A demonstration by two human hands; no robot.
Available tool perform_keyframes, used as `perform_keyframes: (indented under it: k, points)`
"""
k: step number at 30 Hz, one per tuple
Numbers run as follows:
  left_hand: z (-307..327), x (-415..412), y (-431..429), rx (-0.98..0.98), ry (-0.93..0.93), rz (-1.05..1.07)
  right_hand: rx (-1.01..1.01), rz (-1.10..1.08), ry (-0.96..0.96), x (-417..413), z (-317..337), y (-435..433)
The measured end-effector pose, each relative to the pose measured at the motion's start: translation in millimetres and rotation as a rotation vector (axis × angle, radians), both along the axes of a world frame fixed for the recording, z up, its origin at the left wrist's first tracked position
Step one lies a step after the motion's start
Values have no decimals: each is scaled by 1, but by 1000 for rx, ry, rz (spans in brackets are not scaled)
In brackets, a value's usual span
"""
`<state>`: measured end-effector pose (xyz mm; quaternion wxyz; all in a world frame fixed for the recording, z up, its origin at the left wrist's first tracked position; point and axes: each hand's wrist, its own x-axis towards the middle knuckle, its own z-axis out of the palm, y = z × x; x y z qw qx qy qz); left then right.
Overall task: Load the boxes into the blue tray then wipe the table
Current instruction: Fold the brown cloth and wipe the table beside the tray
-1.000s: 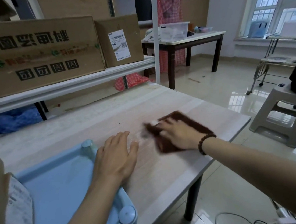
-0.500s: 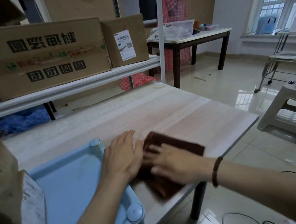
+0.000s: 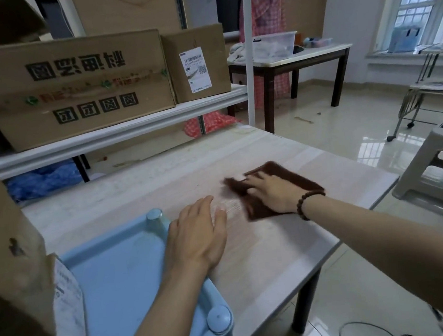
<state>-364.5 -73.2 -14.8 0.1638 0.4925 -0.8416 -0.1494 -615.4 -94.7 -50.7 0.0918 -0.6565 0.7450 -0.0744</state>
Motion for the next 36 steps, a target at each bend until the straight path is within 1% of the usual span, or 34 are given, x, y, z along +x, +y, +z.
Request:
perform_keyframes:
  k: [1,2,3,4,5,6,7,8,9,10,11,12,13,15,16,17,19,21,22,23,24,25,26,27,28,29,30,31,32,33,34,36]
  points:
    - [-1,0,-1,-8,-3,0,47,62,-48,18,1,-5]
    - [-1,0,-1,-10,-3,-1,59,75,-98,27,7,-8]
    - [-2,0,-1,-8,1,-3,29,48,-147,30,16,-11]
    - [-2,1,-1,-5,8,-7,-54,26,-155,32,26,-8]
    - [-2,1,-1,-4,17,-11,-189,30,-111,33,35,-3]
    - [-3,1,-1,-7,30,-10,-327,97,-22,34,43,4]
    - [-3,2,-2,-10,36,-8,-387,209,76,34,48,11]
    - [-3,1,-2,-11,40,-5,-333,329,172,36,52,19]
    - [-3,1,-2,-9,41,-4,-188,388,253,42,53,26]
    - [-3,1,-1,-7,43,-3,-16,382,321,48,53,31]
    - [-2,1,-1,-6,47,-3,115,342,370,51,50,32]
    - [-2,1,-1,-7,49,-4,156,295,407,54,46,31]
    - [-2,1,0,-8,50,-4,117,272,435,56,44,29]
    - [-2,1,0,-11,52,2,-53,280,424,61,42,25]
    - [-2,1,1,-16,60,6,-142,259,336,63,42,24]
    - [-1,1,0,-21,74,11,-233,212,173,65,44,23]
    - [0,1,2,-5,128,19,-450,86,-273,70,58,23]
    - [1,2,4,24,212,4,-682,-21,-654,69,81,19]
    - [1,3,4,32,255,-11,-750,-80,-792,64,93,16]
    - [1,4,5,31,283,-24,-780,-157,-889,60,105,15]
    - [1,4,5,20,296,-32,-771,-243,-948,51,113,14]
    - [0,5,5,9,292,-39,-708,-330,-966,41,114,13]
    - [0,5,4,3,275,-43,-593,-396,-964,31,111,13]
    - [-1,4,4,5,254,-44,-434,-451,-938,21,103,14]
    - [-1,4,3,12,232,-43,-277,-491,-876,12,94,16]
    - [-2,4,3,20,212,-41,-134,-521,-751,6,85,18]
    - [-2,4,3,23,193,-41,-46,-538,-569,2,76,21]
    - [-3,5,2,23,180,-40,-46,-542,-359,-1,69,23]
    - [-4,4,1,23,171,-37,-106,-489,-198,2,61,26]
    - [-4,4,1,22,165,-33,-179,-385,-103,12,54,30]
    - [-4,3,0,22,157,-29,-196,-265,-59,24,43,31]
    - [-4,2,-1,19,141,-24,-39,-108,20,52,17,31]
